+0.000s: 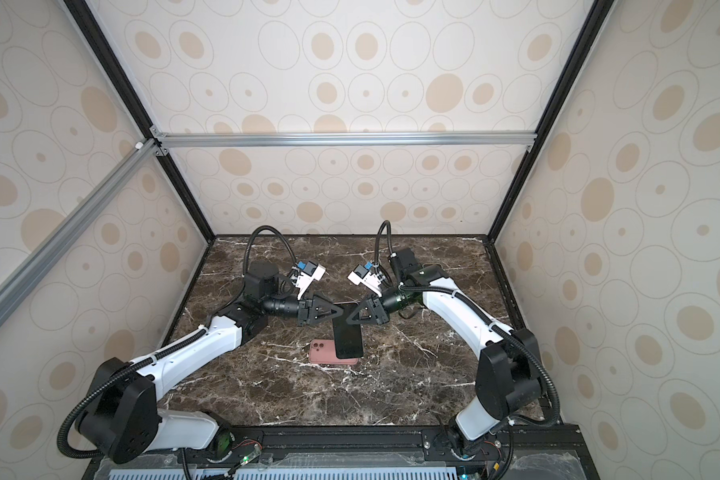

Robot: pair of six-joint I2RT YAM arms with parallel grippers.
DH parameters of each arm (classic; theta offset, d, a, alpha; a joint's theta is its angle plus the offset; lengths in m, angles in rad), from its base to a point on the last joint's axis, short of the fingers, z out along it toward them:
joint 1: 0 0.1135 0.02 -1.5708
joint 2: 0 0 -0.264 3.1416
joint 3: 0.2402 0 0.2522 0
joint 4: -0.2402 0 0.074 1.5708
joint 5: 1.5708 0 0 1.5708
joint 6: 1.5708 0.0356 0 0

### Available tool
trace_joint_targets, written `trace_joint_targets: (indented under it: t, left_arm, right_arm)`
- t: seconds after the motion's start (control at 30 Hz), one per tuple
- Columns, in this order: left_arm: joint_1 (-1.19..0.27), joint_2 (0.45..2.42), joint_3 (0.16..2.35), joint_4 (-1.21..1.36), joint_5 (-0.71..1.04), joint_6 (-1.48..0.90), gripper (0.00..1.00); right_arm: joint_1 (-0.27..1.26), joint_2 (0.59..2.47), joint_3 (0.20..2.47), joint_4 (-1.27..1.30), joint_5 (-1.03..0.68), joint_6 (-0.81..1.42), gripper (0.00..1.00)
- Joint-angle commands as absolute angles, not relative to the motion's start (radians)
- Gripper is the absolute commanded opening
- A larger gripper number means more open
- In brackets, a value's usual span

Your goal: Put the phone into the phone case

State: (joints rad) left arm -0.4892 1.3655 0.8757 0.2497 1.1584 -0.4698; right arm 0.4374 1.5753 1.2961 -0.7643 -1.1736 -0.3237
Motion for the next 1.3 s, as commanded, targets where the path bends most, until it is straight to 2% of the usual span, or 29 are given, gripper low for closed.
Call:
trace_joint_targets:
  t: [0.0,0.13,0.17,0.23,0.3,0.37,0.47,0.53,0.77,1.0,1.1,1.27]
  left_arm:
    - [-0.503,1.37,0.913,0.257,1.215,-0.452,0.18]
    - [-0.504,1.372,0.905,0.276,1.214,-0.473,0.08]
    - [-0.503,1.371,0.905,0.275,1.208,-0.478,0.03]
    - [-0.503,1.371,0.905,0.307,1.189,-0.492,0.0]
    - [-0.502,1.372,0.909,0.319,1.157,-0.507,0.0]
    - [-0.499,1.376,0.92,0.321,1.125,-0.515,0.0]
    - [-0.484,1.376,0.935,0.318,1.072,-0.532,0.0]
    - [-0.468,1.373,0.935,0.341,1.048,-0.552,0.0]
    - [-0.417,1.339,0.892,0.549,0.982,-0.671,0.0]
    - [-0.411,1.308,0.866,0.683,0.957,-0.722,0.0]
    - [-0.409,1.29,0.851,0.713,0.922,-0.731,0.0]
    - [-0.408,1.252,0.813,0.805,0.806,-0.803,0.0]
  right_arm:
    - [0.44,1.57,1.328,-0.755,-1.189,-0.332,0.03]
    - [0.441,1.565,1.319,-0.736,-1.184,-0.319,0.04]
    - [0.44,1.564,1.317,-0.734,-1.179,-0.318,0.09]
    - [0.441,1.559,1.312,-0.728,-1.155,-0.313,0.32]
    - [0.439,1.549,1.296,-0.716,-1.13,-0.306,0.48]
    - [0.438,1.53,1.262,-0.679,-1.103,-0.281,0.68]
    - [0.425,1.477,1.168,-0.545,-1.073,-0.197,0.88]
    - [0.41,1.44,1.105,-0.447,-1.048,-0.13,0.92]
    - [0.375,1.36,0.965,-0.225,-0.991,0.05,0.94]
    - [0.362,1.335,0.843,0.047,-0.992,0.256,0.89]
    - [0.362,1.335,0.79,0.208,-1.002,0.365,0.86]
    - [0.366,1.339,0.715,0.495,-1.014,0.532,0.74]
